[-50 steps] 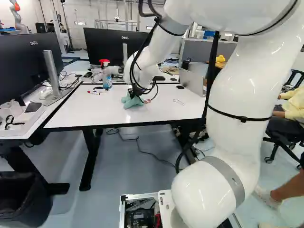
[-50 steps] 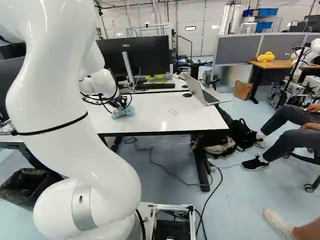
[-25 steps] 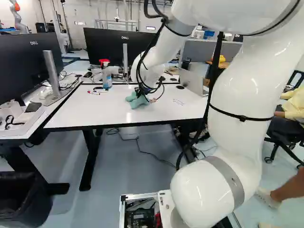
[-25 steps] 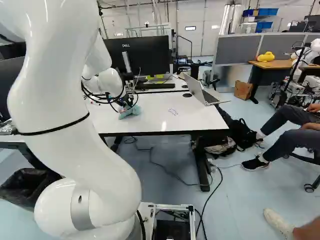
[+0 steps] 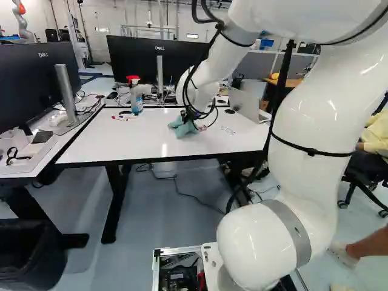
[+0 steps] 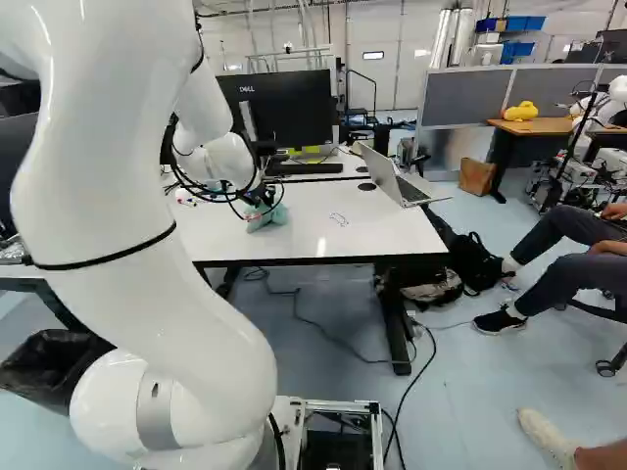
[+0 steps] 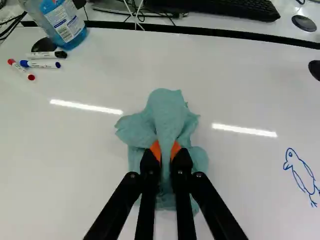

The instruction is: Clean the table with the green towel

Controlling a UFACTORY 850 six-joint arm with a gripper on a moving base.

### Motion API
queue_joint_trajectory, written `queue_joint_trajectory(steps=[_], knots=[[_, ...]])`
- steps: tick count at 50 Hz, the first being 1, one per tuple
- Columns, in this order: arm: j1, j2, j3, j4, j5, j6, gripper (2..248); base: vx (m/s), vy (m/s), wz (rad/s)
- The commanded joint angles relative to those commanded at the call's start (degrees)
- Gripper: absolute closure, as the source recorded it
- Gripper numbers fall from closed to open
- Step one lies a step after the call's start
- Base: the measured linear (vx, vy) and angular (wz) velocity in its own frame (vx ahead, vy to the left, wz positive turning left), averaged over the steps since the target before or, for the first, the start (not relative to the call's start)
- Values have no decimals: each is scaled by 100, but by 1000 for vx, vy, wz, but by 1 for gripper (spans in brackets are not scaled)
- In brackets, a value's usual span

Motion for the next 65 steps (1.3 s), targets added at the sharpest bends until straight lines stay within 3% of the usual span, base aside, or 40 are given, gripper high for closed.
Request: queue_joint_trajectory(steps=[65], knots=[[-1220,-401,-456,0,155,0,210,0,0,0]])
